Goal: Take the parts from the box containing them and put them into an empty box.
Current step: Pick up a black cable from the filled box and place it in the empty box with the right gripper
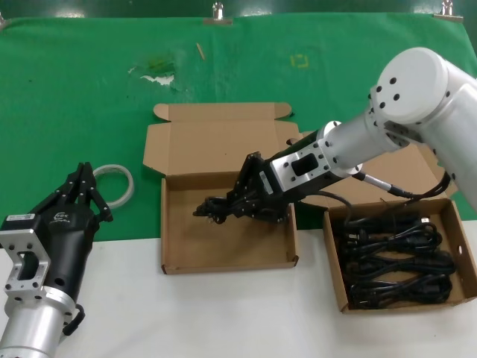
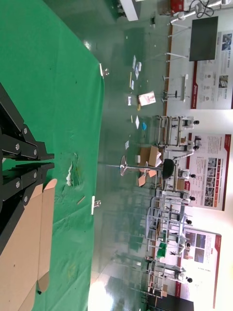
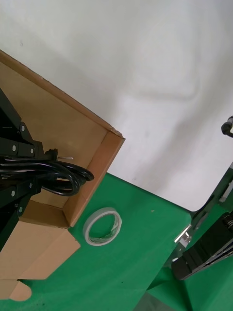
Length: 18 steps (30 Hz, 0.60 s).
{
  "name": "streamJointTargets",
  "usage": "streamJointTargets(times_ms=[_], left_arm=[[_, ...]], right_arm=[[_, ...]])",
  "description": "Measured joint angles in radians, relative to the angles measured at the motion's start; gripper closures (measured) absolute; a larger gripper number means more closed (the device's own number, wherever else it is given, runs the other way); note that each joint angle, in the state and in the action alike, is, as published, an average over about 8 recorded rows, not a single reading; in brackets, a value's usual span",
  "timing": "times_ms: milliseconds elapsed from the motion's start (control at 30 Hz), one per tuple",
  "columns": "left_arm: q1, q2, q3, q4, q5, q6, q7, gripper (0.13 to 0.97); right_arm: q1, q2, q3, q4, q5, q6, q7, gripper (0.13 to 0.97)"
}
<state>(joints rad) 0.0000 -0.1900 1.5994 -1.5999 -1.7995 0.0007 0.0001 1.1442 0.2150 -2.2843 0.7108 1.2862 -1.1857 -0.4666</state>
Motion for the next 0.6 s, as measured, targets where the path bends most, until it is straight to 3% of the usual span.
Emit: streamJointTargets(times_ms=[600], left_arm=[[0.000, 0.000, 0.000, 0.000, 0.000, 0.000, 0.000, 0.941]], right_arm=[[0.020, -0.038, -0.002, -0.108, -0.005, 0.038, -0.040, 0.919]])
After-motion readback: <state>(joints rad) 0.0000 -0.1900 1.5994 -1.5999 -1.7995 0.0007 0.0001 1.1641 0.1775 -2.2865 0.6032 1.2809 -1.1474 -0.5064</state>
